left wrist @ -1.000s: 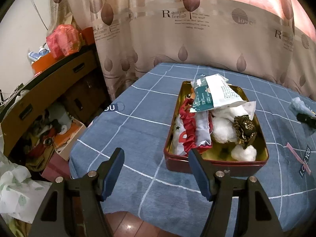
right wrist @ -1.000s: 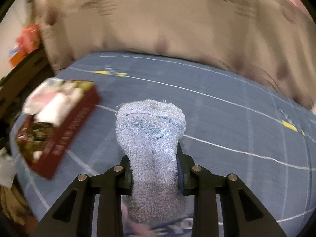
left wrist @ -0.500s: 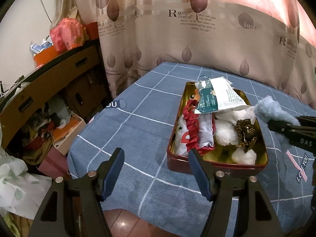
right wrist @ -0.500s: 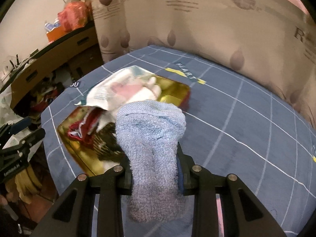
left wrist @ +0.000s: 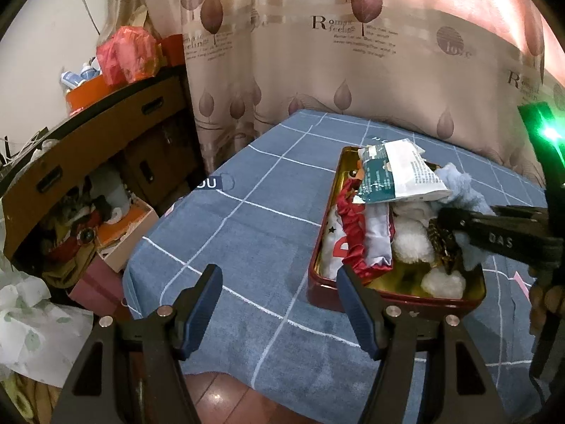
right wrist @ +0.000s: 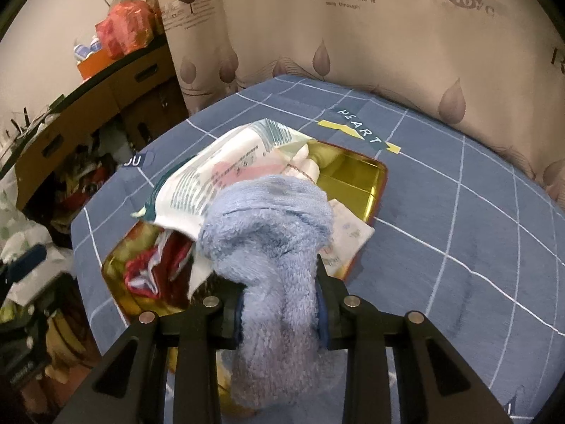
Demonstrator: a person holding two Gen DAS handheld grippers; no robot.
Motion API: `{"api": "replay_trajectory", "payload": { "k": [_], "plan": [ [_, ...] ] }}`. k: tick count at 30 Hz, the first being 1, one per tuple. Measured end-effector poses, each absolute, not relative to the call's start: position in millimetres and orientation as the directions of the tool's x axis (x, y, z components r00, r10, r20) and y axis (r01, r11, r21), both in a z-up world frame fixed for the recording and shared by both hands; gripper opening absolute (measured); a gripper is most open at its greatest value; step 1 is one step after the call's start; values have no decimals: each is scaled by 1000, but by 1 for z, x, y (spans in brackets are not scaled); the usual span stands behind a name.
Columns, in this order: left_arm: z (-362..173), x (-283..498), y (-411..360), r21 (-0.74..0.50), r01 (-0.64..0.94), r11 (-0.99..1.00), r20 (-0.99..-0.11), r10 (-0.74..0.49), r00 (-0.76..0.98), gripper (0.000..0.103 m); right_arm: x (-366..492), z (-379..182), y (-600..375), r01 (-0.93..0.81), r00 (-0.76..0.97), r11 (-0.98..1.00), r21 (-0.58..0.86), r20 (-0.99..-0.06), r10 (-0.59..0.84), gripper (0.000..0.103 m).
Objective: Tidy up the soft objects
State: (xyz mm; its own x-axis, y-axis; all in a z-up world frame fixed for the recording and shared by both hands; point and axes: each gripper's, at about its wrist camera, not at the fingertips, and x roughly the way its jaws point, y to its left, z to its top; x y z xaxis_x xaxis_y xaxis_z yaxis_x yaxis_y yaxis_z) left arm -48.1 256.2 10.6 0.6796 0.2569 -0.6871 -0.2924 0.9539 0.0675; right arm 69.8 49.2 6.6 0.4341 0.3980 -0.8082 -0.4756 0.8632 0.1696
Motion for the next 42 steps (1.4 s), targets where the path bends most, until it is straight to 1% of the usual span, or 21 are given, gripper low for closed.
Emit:
{"api": "replay_trajectory", "payload": {
  "k": [6,10,15,16,17,19,24,26,30,35,38,42],
  "plan": [
    [10,-49,256,71,-292,954,-686,259,680,69,81,1,61,-452,429,869,202,-804,411,28],
    [11,-50,254,73,-290,954,-684,259,682,69,78,-2,64,-457,429,867,199,-805,410,28],
    [10,-50,254,70,-289,955,-686,256,681,69,75,0,60,-457,437,869,192,-802,407,39],
    [10,-50,254,71,-288,955,-686,256,681,69,74,1,59,-458,441,868,190,-800,407,44],
    [10,-50,253,72,-287,955,-686,257,681,69,74,1,59,-462,438,866,191,-800,410,55],
    [10,-49,253,72,-287,955,-685,256,681,69,71,2,59,-471,438,861,190,-797,415,66],
    [10,-49,252,73,-288,955,-686,258,681,69,61,8,61,-491,446,853,177,-790,421,71],
    [10,-49,251,72,-286,956,-685,256,683,69,58,10,61,-497,449,850,174,-787,424,76],
    [10,-48,249,75,-281,957,-684,254,684,69,47,19,61,-513,476,847,140,-774,417,81],
    [10,-48,246,75,-277,958,-684,252,685,69,30,32,51,-490,529,861,137,-738,419,92],
    [10,-48,244,79,-271,959,-686,250,684,69,19,35,45,-457,557,879,133,-728,400,96],
    [10,-48,243,76,-268,960,-686,246,685,69,5,35,44,-435,571,894,107,-735,366,97]
  ]
}}
